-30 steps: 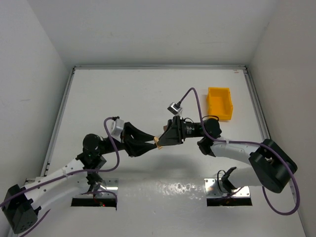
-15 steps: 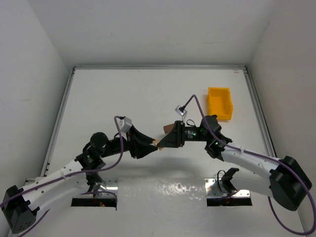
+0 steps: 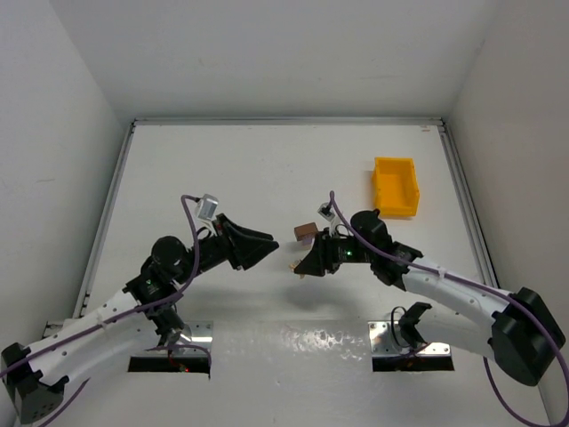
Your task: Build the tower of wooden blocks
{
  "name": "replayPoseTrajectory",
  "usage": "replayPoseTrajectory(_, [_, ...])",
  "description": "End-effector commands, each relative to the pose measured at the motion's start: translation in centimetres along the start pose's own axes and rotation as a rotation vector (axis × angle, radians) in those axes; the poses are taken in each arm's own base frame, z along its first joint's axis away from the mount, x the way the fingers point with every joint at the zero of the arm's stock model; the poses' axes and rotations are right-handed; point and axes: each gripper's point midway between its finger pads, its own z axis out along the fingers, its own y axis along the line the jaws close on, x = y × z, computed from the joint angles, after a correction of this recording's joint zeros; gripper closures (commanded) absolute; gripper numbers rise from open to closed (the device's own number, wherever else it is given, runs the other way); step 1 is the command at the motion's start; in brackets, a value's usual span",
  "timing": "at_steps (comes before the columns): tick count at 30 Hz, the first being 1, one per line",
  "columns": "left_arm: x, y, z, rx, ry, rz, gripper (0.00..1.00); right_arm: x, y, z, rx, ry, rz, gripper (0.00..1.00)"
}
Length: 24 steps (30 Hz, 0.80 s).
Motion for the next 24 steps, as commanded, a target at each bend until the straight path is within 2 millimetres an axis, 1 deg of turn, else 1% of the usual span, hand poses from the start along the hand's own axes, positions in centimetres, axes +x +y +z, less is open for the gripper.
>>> replayPoseTrajectory(1, [-0.6, 0.4, 0.6, -0.07, 0.004, -0.039, 0.56, -0.6, -0.3, -0.5, 0.025, -0.032, -0.094, 0.78])
replayPoseTrajectory(2, [0.3, 1.2, 0.6, -0.097, 0.039, -0.046, 0.56, -0.9, -0.4, -0.7, 0.041, -0.056, -0.109, 0.78])
replayPoseTrajectory(3, [1.0, 1.7, 0.7, -0.111, 0.059, -0.053, 0.54, -0.6, -0.5, -0.9, 0.041, -0.057, -0.124, 0.78])
replayPoseTrajectory(4, [2.1, 2.3, 0.9, -0.125, 0.097, -0.075, 0.53, -0.8, -0.1, -1.1, 0.023, -0.073, -0.144, 0.78])
replayPoseTrajectory(7, [4.3, 2.9, 1.4, -0.105, 0.169, -0.112, 0.51, -1.5, 0.7, -1.3, 0.0, -0.105, -0.169, 0.78])
replayPoseTrajectory(10, [4.5, 2.6, 2.0, -0.072, 0.167, -0.139, 0.52, -1.9, 1.4, -1.6, -0.022, -0.113, -0.197, 0.78])
replayPoseTrajectory(13, [4.6, 3.0, 2.2, -0.084, 0.162, -0.147, 0.51, -2.1, 1.5, -1.9, -0.018, -0.125, -0.214, 0.78])
replayPoseTrajectory(15, [4.9, 3.3, 2.3, -0.089, 0.168, -0.159, 0.47, -2.1, 1.8, -1.9, -0.03, -0.128, -0.222, 0.78])
replayPoseTrajectory(16, [4.8, 3.0, 2.5, -0.078, 0.164, -0.175, 0.46, -2.2, 1.8, -1.9, -0.03, -0.132, -0.226, 0.78])
replayPoseTrajectory(20, [6.0, 3.4, 2.7, -0.077, 0.199, -0.226, 0.43, -2.2, 1.8, -1.9, -0.034, -0.14, -0.244, 0.78])
replayPoseTrajectory(24, [6.3, 3.1, 2.9, -0.062, 0.212, -0.25, 0.43, -2.3, 2.6, -1.9, -0.061, -0.149, -0.263, 0.78])
